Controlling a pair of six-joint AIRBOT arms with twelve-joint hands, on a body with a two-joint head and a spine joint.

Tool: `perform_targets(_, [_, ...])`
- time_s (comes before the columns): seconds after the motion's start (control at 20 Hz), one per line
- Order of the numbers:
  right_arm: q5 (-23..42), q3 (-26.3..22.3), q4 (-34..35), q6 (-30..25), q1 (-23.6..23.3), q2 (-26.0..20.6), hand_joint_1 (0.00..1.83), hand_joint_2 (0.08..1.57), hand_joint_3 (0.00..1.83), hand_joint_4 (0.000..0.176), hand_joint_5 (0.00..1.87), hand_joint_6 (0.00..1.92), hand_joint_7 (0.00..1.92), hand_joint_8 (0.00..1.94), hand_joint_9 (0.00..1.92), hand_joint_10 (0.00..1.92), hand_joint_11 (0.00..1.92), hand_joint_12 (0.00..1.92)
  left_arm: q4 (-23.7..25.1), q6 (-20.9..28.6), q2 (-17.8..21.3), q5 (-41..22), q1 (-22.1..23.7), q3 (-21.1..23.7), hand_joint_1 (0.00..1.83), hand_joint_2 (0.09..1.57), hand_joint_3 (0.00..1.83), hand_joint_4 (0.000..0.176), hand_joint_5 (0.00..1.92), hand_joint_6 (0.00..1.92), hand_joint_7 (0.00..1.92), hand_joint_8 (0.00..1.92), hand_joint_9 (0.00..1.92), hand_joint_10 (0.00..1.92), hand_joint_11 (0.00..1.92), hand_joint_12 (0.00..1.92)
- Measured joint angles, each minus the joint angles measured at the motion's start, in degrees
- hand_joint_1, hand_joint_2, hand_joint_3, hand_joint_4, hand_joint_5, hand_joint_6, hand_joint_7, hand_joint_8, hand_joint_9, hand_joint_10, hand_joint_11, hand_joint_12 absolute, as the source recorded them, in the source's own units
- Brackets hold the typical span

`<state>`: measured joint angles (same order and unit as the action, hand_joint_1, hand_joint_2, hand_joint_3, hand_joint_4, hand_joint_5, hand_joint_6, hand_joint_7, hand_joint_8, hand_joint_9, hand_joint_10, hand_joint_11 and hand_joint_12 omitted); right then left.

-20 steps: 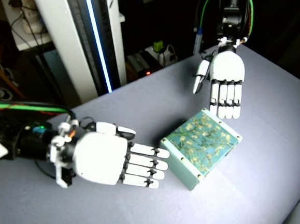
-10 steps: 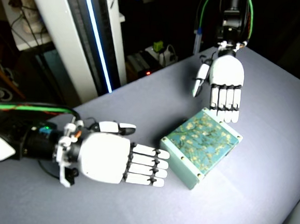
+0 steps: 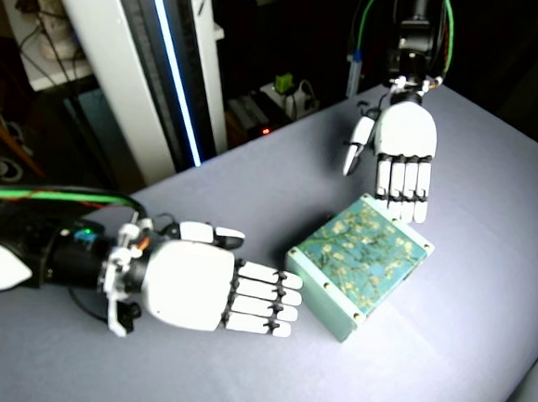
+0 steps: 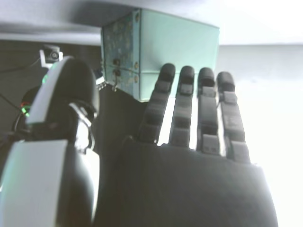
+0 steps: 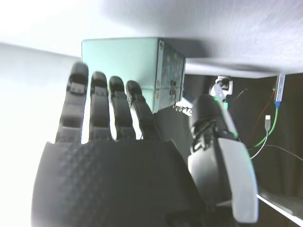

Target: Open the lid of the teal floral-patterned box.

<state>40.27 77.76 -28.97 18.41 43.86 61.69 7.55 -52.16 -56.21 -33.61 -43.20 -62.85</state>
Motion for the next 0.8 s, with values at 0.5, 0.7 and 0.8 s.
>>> perform_targets(0.5, [2.64, -0.15, 1.18, -3.19, 0.0, -0.52, 0.0, 1.23, 0.0, 0.111, 0.05, 0.0, 0.06, 0.01, 0.11, 0.0, 0.09, 0.31, -0.04, 0.0, 0.63, 0.17, 0.22, 0.2, 0.0, 1.5, 0.01, 0.0, 0.0, 0.0, 0.0, 0.0, 0.04, 0.0, 0.09, 0.04])
perform_targets(0.7, [6.14, -0.2, 3.48, -3.23, 0.0, -1.03, 0.0, 1.23, 0.0, 0.013, 0.15, 0.0, 0.12, 0.01, 0.15, 0.0, 0.17, 0.1, -1.84, -0.02, 1.84, -2.1, 0.22, 0.81, 0.0, 1.47, 0.0, 0.0, 0.0, 0.0, 0.0, 0.0, 0.0, 0.0, 0.05, 0.02])
perform_targets(0.8, [7.02, -0.35, 3.89, -3.21, 0.0, -1.03, 0.0, 1.25, 0.01, 0.001, 0.16, 0.01, 0.15, 0.01, 0.16, 0.01, 0.16, 0.09, -2.21, -0.02, 1.86, -3.02, 0.22, 0.85, 0.0, 1.47, 0.0, 0.0, 0.0, 0.0, 0.0, 0.0, 0.0, 0.0, 0.06, 0.03])
